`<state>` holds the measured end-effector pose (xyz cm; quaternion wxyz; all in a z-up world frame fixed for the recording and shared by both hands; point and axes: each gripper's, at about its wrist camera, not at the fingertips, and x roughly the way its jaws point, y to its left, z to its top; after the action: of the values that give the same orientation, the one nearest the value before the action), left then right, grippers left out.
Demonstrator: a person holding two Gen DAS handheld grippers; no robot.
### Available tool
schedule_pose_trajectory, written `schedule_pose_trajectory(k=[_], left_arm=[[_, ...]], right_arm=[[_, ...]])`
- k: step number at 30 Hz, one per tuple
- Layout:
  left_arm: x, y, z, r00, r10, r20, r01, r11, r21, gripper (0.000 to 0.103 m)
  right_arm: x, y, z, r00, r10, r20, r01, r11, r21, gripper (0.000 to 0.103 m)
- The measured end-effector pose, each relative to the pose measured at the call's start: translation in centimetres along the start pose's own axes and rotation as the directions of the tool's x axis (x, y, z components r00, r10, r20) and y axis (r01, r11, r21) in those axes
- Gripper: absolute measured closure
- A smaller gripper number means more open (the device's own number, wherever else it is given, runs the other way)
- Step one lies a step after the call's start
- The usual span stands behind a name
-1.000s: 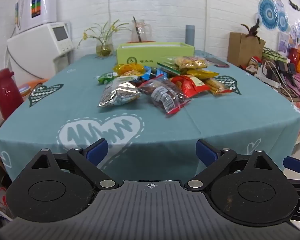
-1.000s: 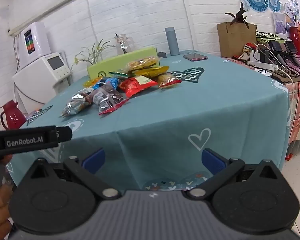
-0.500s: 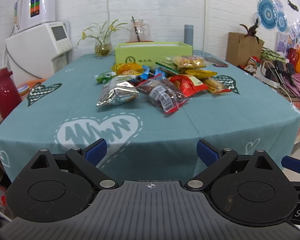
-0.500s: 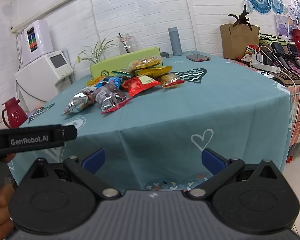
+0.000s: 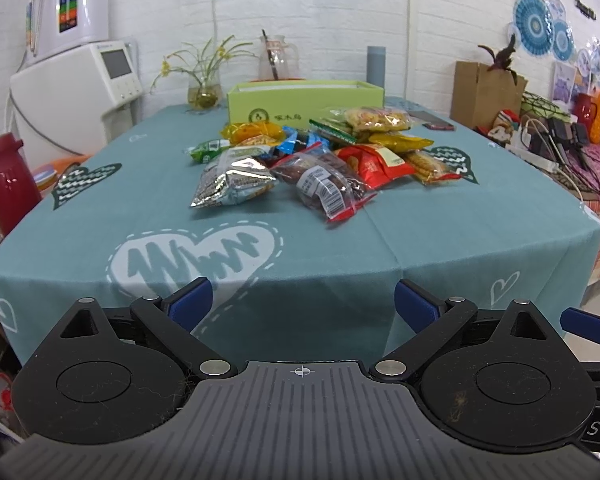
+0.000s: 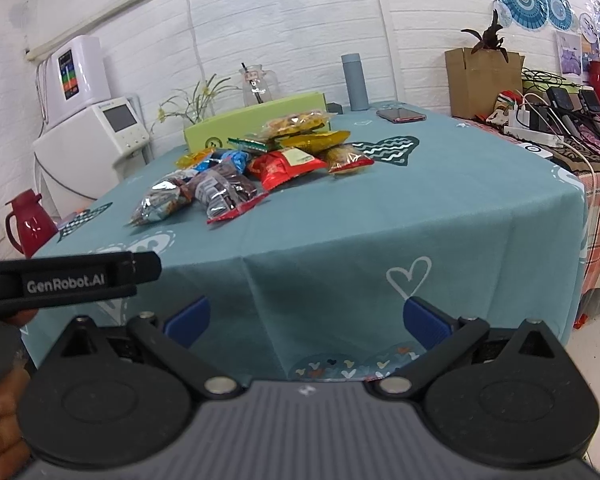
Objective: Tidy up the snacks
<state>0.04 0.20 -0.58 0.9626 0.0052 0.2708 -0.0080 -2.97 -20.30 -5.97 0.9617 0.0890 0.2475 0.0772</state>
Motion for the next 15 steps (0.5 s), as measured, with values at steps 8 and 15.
schedule_pose_trajectory(k=[8,15], left_arm=[[-0.02,0.15,-0.12,1.0,-0.006,-0.003,0.006,1.0,-0.003,0.016],[0.12,0.14,-0.24,1.0,-0.011,-0.009,0.011,1.0,-0.01,0.016]], right_arm=[[0.0,0.21,-0.07,1.0,-0.001,0.0,0.001,1.0,-0.003,0.0],[-0.02,0.17,-0.05,1.0,-0.002,-0.001,0.002,1.0,-0.005,0.0]])
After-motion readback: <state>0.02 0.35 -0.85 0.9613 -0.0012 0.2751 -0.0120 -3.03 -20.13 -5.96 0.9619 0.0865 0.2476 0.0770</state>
